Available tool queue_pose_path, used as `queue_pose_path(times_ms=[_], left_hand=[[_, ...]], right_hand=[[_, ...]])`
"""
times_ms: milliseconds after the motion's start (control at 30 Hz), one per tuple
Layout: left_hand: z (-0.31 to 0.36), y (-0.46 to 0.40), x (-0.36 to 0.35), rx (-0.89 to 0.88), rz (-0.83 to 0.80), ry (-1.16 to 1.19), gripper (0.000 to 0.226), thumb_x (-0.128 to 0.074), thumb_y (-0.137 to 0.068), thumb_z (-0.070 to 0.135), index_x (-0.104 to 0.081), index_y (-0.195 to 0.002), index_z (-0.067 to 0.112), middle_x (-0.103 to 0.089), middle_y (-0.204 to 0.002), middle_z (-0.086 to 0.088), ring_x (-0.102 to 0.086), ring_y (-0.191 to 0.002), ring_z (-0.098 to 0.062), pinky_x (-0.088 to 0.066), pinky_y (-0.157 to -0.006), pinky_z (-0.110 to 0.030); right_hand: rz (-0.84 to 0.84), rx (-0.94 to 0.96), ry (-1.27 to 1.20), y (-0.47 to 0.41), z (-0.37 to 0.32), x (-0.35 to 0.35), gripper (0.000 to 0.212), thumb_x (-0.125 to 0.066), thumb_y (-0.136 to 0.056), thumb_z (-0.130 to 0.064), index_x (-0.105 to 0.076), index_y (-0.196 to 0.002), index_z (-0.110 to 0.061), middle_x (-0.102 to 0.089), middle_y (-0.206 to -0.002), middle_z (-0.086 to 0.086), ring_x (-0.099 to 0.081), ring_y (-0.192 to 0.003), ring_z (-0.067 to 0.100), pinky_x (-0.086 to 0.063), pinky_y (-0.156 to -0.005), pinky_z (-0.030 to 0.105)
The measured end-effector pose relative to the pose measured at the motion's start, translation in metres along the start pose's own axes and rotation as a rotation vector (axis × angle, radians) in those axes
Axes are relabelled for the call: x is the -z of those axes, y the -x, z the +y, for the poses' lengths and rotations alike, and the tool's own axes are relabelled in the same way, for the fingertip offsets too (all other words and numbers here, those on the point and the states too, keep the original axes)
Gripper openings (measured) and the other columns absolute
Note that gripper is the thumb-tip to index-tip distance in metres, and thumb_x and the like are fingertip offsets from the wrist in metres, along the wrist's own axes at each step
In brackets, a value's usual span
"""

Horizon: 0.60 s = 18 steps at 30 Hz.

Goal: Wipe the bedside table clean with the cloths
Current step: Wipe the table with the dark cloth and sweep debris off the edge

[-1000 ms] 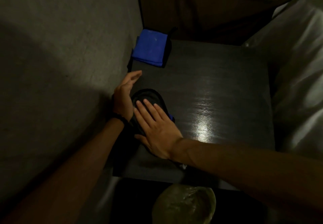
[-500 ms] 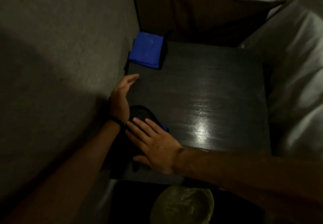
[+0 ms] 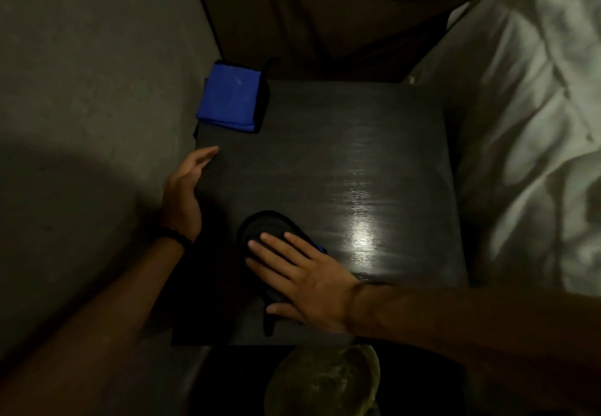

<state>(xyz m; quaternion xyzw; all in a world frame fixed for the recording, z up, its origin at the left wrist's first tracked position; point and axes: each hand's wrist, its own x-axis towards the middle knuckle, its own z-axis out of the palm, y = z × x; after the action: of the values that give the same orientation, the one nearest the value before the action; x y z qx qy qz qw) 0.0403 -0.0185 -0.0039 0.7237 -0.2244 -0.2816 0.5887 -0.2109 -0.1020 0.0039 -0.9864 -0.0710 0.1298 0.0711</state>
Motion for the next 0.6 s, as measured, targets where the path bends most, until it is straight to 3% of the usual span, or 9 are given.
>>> queue_pose_path(times_ms=[167,367,500,600], left_hand=[[0.001,0.002,-0.003,0.008,0.021,-0.021,0.041,-0.033,-0.085,0.032,-0.061,-0.113,0.039,-0.059,-0.13,0.001,-0.052,-0.125,-0.012,-0.037,-0.107,-0.032],[-0.001,-0.001,-0.004,-0.006,-0.003,-0.046,0.054,-0.034,-0.079,0.04,-0.053,-0.124,0.016,-0.051,-0.138,-0.013,-0.046,-0.131,-0.025,-0.03,-0.113,-0.045],[0.004,0.0,-0.007,-0.003,0.016,0.011,0.047,-0.038,-0.075,0.039,-0.06,-0.114,0.024,-0.05,-0.138,-0.016,-0.045,-0.131,-0.031,-0.032,-0.111,-0.045],[0.007,0.001,-0.01,0.002,0.049,0.007,0.039,-0.037,-0.079,0.032,-0.065,-0.105,0.032,-0.055,-0.133,-0.014,-0.049,-0.127,-0.026,-0.034,-0.11,-0.043]], right_hand=[[-0.015,-0.082,-0.008,0.034,0.021,-0.002,0.079,-0.03,-0.101,-0.06,-0.003,-0.161,-0.016,0.005,-0.168,0.009,0.01,-0.154,0.027,0.0,-0.125,0.045],[-0.015,-0.215,-0.024,0.079,0.037,-0.006,0.079,-0.027,-0.102,-0.061,-0.003,-0.16,-0.013,0.006,-0.168,0.011,0.012,-0.154,0.028,-0.002,-0.124,0.046],[-0.021,-0.28,-0.044,0.106,0.048,-0.009,0.079,-0.026,-0.102,-0.061,0.001,-0.16,-0.014,0.009,-0.168,0.01,0.014,-0.154,0.027,-0.004,-0.124,0.046],[-0.021,-0.34,-0.048,0.128,0.055,-0.012,0.079,-0.027,-0.102,-0.061,-0.002,-0.16,-0.013,0.007,-0.168,0.01,0.011,-0.154,0.028,-0.005,-0.124,0.046]])
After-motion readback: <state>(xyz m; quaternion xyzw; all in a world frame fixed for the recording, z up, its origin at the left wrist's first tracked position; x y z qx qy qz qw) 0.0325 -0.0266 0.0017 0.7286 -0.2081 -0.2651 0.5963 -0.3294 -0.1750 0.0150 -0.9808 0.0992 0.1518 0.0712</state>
